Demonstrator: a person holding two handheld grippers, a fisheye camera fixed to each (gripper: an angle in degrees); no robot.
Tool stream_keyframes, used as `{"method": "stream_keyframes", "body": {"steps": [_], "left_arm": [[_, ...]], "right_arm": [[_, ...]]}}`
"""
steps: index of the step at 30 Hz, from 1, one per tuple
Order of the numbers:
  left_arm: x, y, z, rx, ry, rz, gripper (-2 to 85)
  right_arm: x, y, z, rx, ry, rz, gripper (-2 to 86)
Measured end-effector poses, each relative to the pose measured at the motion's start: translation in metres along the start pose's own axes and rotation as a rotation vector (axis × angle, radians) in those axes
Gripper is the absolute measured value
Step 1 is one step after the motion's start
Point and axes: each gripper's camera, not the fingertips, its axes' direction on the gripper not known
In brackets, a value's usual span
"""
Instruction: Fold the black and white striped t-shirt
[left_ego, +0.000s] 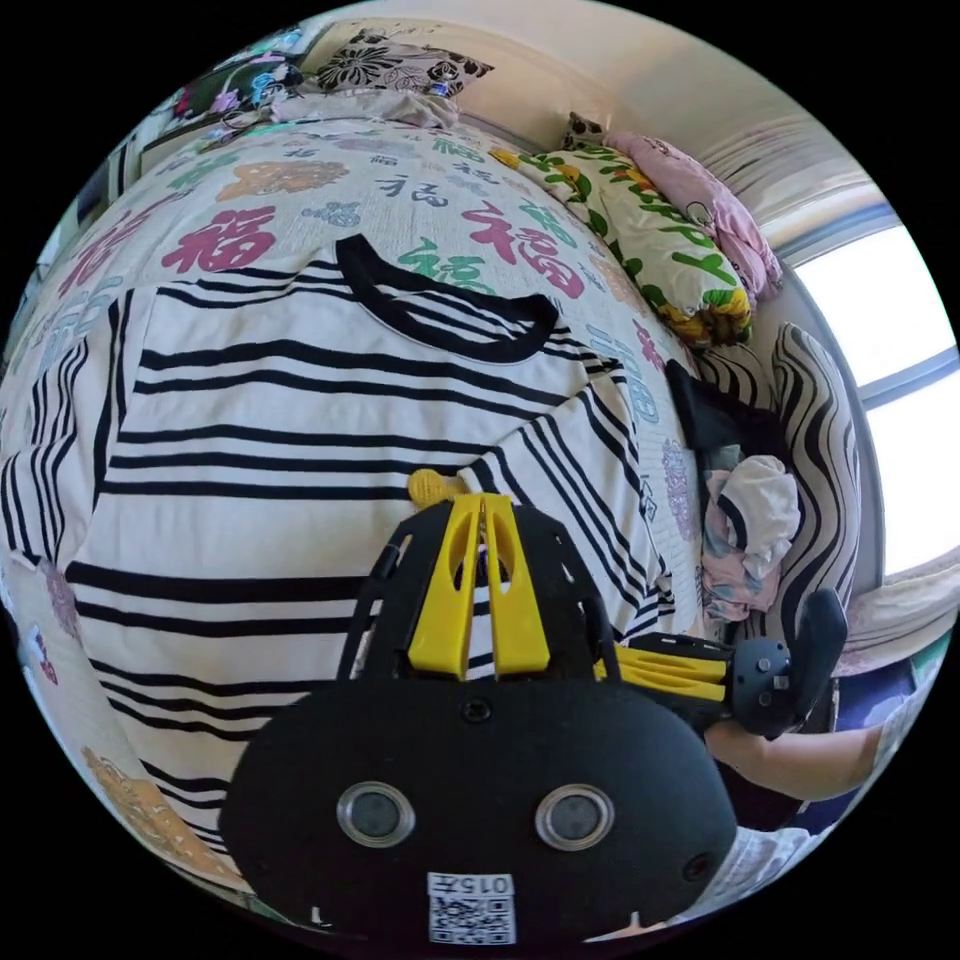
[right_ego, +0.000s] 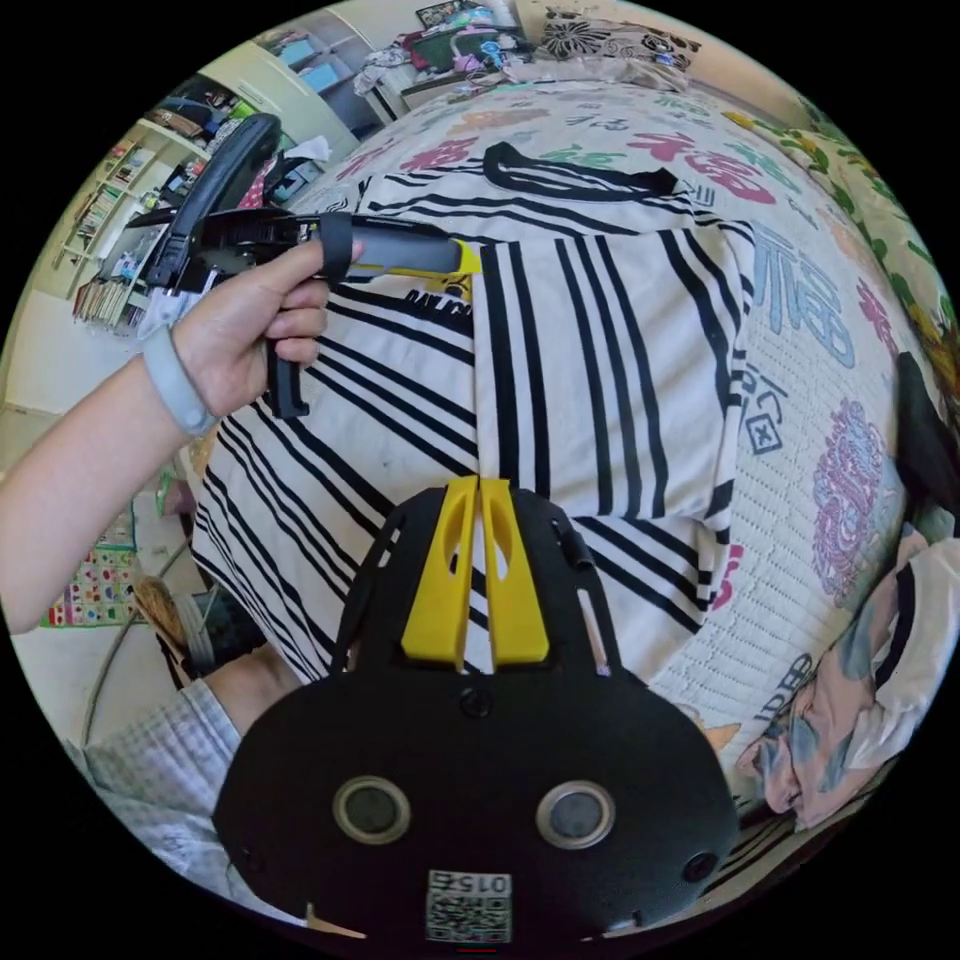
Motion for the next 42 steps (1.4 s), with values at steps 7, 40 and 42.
{"method": "stream_keyframes", "body": {"steps": [7,40,42], "left_arm": [[-0.092,0.084,-0.098,0.240,-0.003,-0.282,3.7],[-0.295,0.150,-0.165,0.122,-0.153,-0.073,-0.5],[-0.298,0.154,-0.168,0.133,-0.137,-0.106,-0.5]], "right_arm": [[-0.010,-0.050,0.002,0.075,-0.083,-0.025,-0.3],[-0.176,-0.446,0.342,-0.408,0.185,-0.279,5.4],[-0.173,-0.447,0.340,-0.412,0.223,-0.332,2.3]]}}
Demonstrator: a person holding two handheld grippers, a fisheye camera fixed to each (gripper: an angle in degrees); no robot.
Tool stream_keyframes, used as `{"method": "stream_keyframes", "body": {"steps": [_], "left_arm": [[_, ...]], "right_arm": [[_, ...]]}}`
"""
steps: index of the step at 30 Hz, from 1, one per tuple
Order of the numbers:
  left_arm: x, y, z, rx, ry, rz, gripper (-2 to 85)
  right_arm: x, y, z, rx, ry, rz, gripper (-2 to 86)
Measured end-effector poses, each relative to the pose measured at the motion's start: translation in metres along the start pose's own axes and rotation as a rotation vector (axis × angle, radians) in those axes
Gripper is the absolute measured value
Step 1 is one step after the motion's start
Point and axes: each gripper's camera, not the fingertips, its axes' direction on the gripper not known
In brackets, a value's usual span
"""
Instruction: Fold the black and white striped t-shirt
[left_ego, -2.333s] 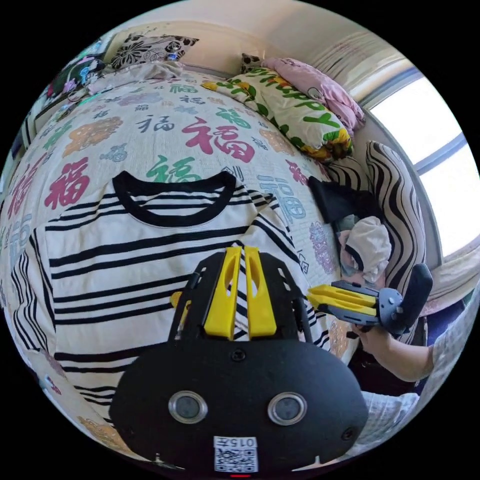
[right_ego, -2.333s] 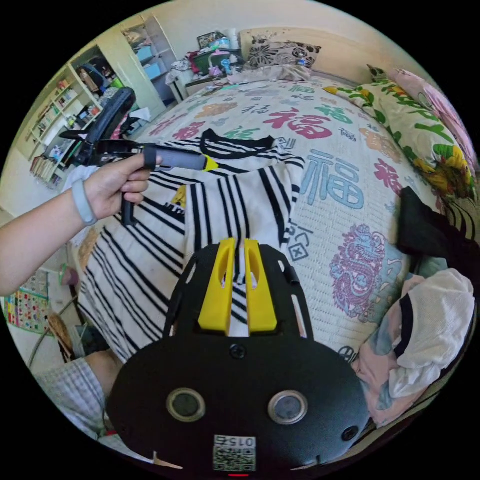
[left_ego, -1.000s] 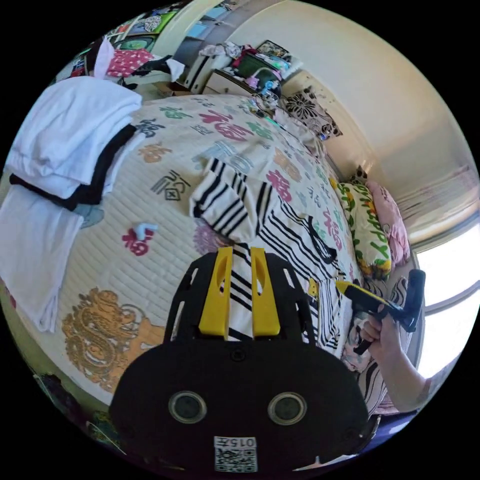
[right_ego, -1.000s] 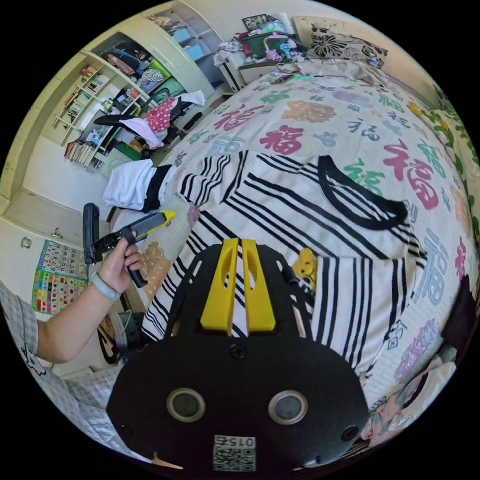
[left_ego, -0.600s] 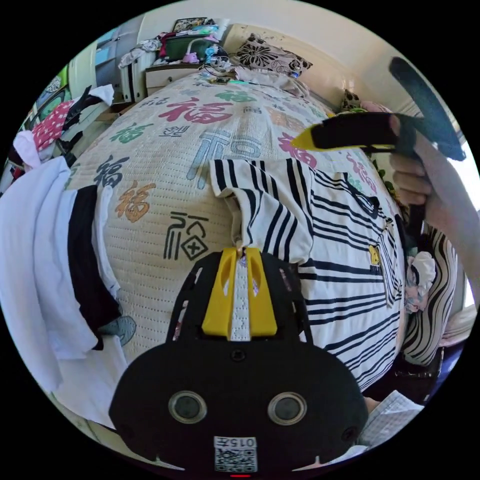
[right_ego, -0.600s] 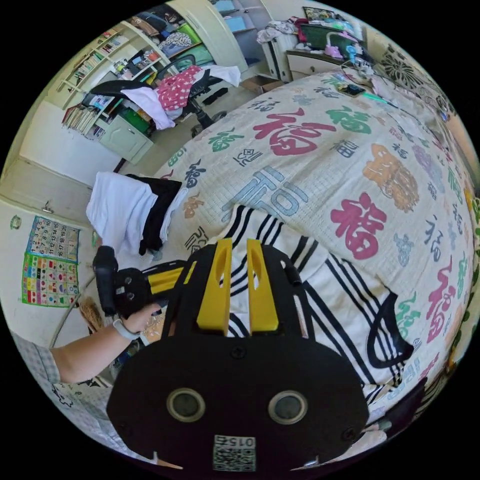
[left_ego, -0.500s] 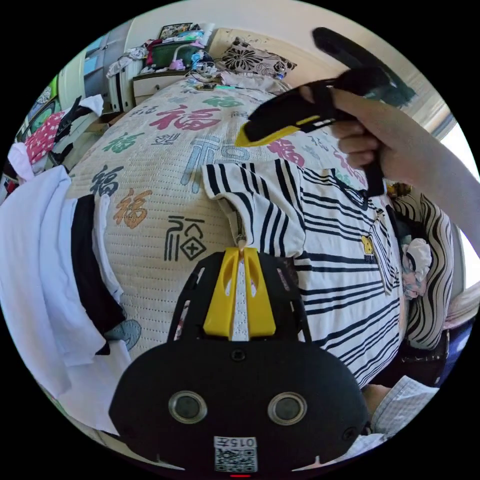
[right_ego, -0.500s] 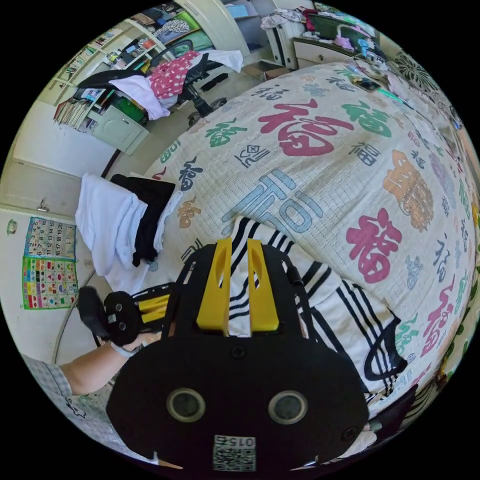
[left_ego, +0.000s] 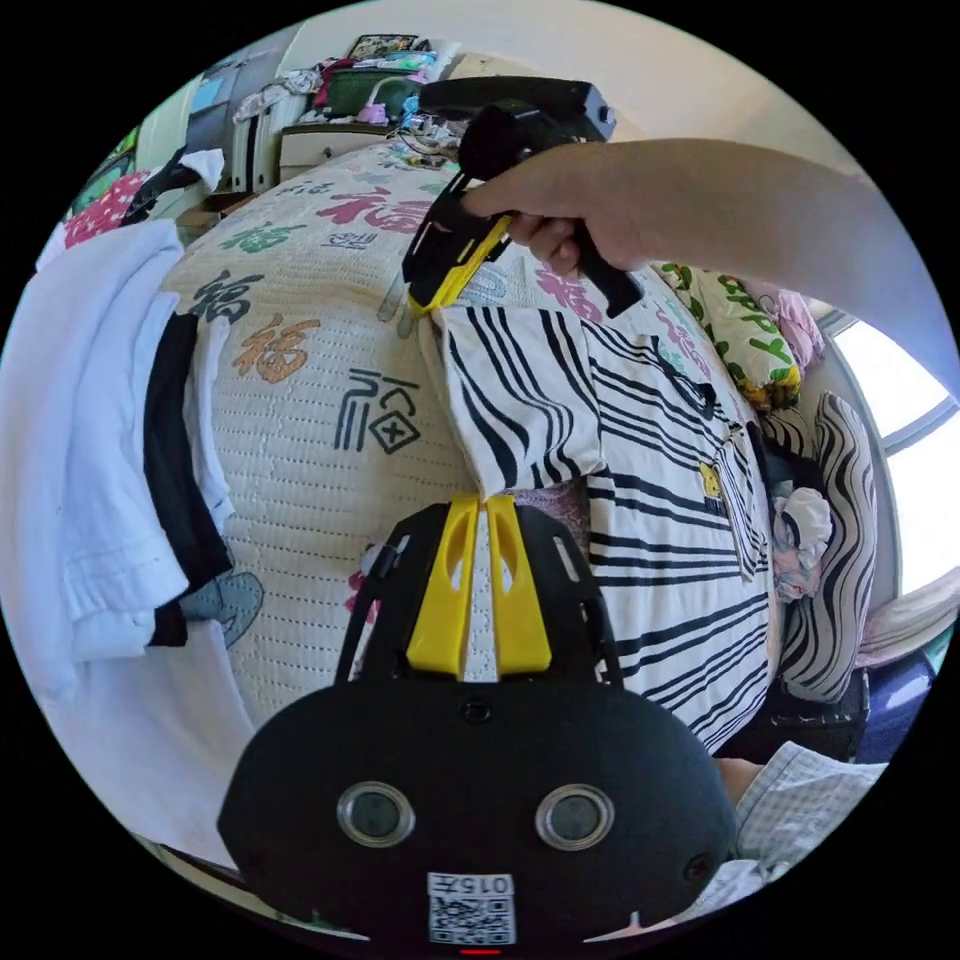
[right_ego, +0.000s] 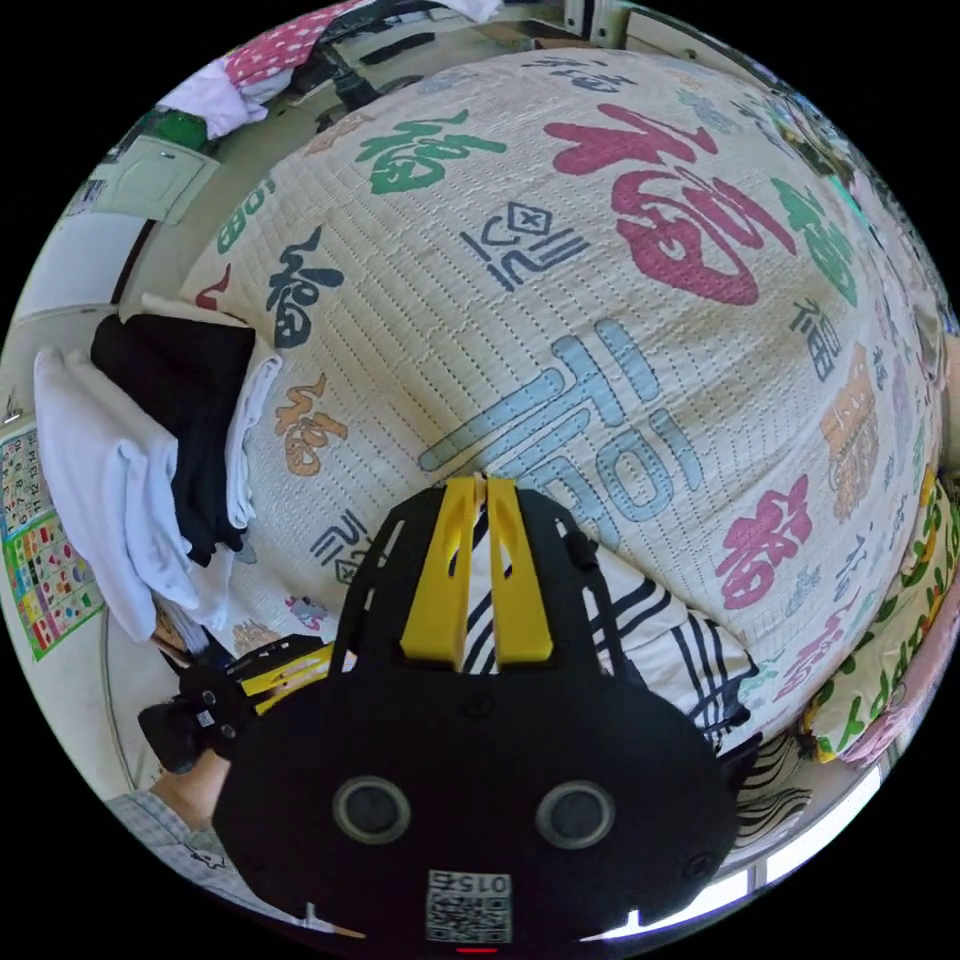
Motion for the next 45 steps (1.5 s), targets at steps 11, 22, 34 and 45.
{"method": "stream_keyframes", "body": {"steps": [11,22,34,45], "left_arm": [[0.062,0.007,-0.060,0.061,-0.107,0.122,-0.6],[0.233,0.008,0.006,-0.071,-0.204,0.577,0.0],[0.204,-0.040,0.021,-0.075,0.001,0.248,1.6],[0.260,-0.049,0.094,-0.252,0.159,0.380,1.5]], "right_arm": [[0.103,0.118,-0.084,0.319,-0.410,-0.018,0.4],[0.264,0.308,-0.054,0.402,-0.465,0.299,1.9],[0.284,0.352,-0.102,0.433,-0.332,0.190,7.0],[0.262,0.380,-0.123,0.250,-0.332,0.161,-0.2]]}}
